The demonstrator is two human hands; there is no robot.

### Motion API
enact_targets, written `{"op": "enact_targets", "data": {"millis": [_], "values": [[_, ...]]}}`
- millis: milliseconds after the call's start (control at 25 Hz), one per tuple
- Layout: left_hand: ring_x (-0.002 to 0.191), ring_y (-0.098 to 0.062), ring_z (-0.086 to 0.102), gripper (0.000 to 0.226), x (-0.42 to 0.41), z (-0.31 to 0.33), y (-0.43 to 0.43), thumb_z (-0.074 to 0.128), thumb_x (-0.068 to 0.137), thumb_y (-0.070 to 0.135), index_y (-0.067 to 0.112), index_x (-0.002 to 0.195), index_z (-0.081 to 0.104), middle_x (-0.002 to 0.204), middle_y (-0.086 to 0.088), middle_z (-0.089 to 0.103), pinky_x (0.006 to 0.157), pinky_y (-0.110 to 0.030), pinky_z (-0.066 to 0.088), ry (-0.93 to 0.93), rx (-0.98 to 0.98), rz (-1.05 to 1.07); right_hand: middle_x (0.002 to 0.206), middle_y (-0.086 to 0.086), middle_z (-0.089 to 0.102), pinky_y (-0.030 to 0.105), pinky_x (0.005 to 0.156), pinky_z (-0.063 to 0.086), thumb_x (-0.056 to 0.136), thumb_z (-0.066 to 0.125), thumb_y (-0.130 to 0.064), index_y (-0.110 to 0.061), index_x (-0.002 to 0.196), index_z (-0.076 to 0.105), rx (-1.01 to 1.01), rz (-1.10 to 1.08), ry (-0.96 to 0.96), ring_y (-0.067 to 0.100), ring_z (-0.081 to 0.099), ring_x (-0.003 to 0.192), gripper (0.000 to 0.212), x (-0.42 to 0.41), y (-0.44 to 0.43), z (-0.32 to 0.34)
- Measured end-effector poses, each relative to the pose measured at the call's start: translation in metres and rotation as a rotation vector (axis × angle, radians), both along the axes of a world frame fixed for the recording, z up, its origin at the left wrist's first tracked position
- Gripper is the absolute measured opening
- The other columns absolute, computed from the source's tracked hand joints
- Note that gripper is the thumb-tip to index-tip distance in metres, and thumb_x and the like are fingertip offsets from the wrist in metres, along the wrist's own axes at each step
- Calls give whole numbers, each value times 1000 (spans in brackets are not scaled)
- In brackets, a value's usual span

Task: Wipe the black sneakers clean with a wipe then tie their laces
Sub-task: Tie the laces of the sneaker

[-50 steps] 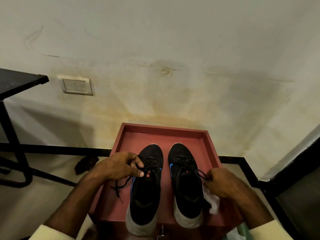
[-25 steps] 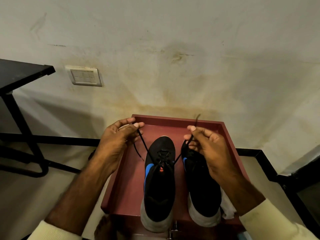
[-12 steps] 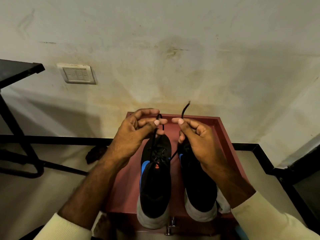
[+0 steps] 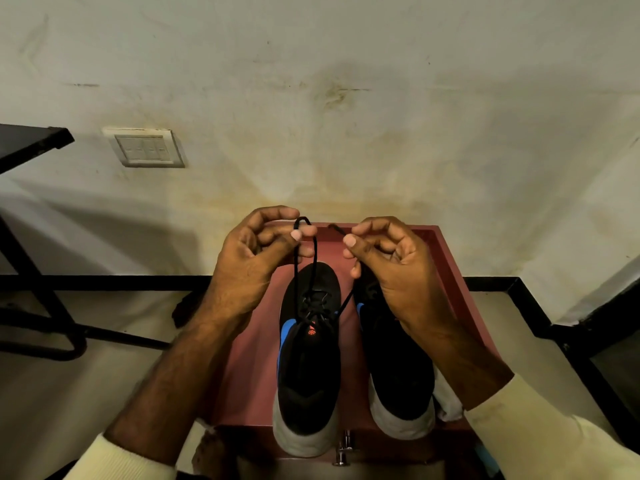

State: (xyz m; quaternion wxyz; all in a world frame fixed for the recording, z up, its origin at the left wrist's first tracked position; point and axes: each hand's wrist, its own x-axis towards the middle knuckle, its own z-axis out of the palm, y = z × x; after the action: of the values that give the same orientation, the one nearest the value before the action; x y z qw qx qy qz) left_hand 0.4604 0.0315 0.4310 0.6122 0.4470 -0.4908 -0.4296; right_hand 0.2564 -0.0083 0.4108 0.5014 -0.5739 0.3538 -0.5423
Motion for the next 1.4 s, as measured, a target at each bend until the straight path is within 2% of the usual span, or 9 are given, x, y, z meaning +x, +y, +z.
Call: {"op": "enact_targets", "data": {"millis": [200,360,440,600,760,920,1000,1160,1400], "values": [[59,-17,57,14,15,3,3,52,100,1,12,99,62,88,-7,72,53,-19,50,71,30,279,91,15,77,22,66,56,92,76,-8,-5,107,77,-3,0,-12,17,67,63,16,-4,1,-2],[43,-8,44,17,21,1,10,55,100,12,14,86,63,61,7,61,34,-16,33,-84,227,396,93,9,78,21,67,57,92,75,-8,-7,108,78,4,-12,-26,17,68,64,17,-5,-2,-3],[40,-5,45,18,27,-4,10,56,98,15,13,82,63,53,10,59,38,-19,34,-316,308,406,93,9,78,22,68,57,92,75,-7,-6,109,77,3,-18,-22,18,69,65,17,-5,-2,-4],[69,-11,66,20,33,-17,12,60,97,28,25,79,68,77,8,72,56,-21,44,-961,393,217,92,10,78,24,68,58,93,75,-7,-6,109,77,4,-22,-9,19,68,65,16,-5,-3,-3],[60,4,63,22,27,-19,16,58,99,29,29,86,75,81,17,68,53,-7,39,-1166,506,-78,94,13,78,23,67,58,93,75,-7,-6,108,77,7,-16,1,17,68,65,15,-4,-3,-2],[71,-2,65,36,22,-22,17,70,84,63,28,84,70,77,11,70,65,-15,45,-1139,513,-222,95,19,75,20,63,55,95,74,-9,-6,109,77,-6,-5,31,12,66,64,15,-4,-2,-2],[69,-2,65,39,18,-25,17,76,77,65,29,87,67,78,11,69,64,-15,47,-1189,565,-288,93,17,73,21,59,53,97,72,-14,-14,109,78,12,19,207,11,63,60,13,-7,-3,-7],[67,-7,74,24,15,-26,16,77,86,48,25,86,71,75,4,77,69,-26,62,-1125,604,-302,88,-13,70,20,69,49,98,66,-22,-33,105,79,-180,107,913,-1,63,75,19,-7,-1,-29],[69,-7,73,20,18,-23,21,72,94,35,25,77,77,68,8,75,81,-31,62,-1043,580,-312,91,-15,62,30,82,55,89,75,-38,-37,99,79,-231,232,1024,3,61,86,11,12,4,-39]]}}
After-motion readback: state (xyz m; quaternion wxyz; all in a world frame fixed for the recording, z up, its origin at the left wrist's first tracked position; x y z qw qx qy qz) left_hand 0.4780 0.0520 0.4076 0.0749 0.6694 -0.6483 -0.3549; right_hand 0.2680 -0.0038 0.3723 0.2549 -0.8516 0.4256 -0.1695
